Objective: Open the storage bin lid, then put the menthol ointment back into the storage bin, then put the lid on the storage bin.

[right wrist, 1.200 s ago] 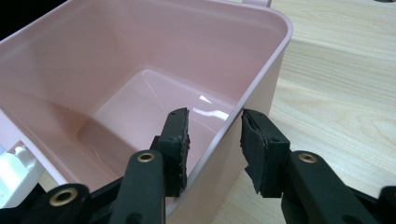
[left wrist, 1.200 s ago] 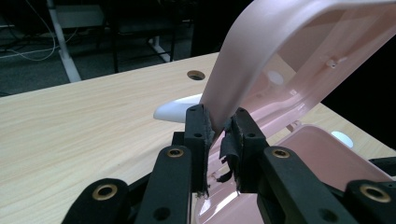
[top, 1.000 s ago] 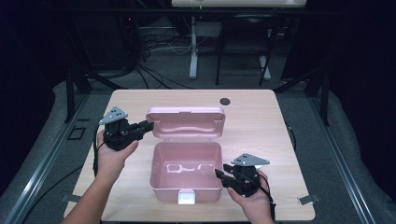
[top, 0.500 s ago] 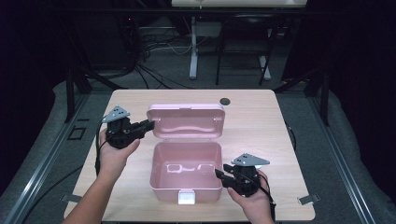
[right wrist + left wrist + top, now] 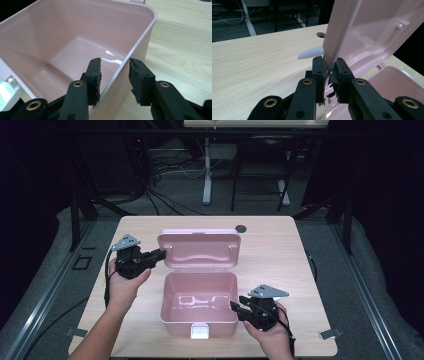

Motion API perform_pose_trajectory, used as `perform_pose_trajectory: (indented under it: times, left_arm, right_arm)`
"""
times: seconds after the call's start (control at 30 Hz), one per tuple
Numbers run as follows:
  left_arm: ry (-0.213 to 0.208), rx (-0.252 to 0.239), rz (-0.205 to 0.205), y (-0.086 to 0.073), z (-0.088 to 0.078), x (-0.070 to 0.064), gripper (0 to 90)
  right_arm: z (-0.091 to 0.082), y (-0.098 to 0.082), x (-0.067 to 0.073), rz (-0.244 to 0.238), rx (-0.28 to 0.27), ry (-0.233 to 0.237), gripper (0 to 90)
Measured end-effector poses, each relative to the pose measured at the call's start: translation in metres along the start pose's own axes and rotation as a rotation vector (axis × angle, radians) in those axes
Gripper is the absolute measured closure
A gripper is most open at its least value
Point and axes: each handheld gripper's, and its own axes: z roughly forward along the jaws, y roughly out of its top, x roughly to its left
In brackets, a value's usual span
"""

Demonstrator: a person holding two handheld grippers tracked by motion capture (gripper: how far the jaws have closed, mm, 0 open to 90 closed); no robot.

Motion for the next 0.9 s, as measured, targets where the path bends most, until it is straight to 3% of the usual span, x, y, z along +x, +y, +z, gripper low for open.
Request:
perform_pose_trajectory:
  times: [0.7, 0.9]
  left_arm:
    - [0.026, -0.005, -0.020, 0.000, 0.009, 0.004, 83.0]
    - [0.032, 0.016, -0.024, 0.003, 0.012, 0.006, 83.6]
  right_arm:
    - [0.001, -0.001, 0.000, 0.005, -0.001, 0.004, 61.5]
    - [0.001, -0.001, 0.000, 0.002, -0.001, 0.002, 61.4]
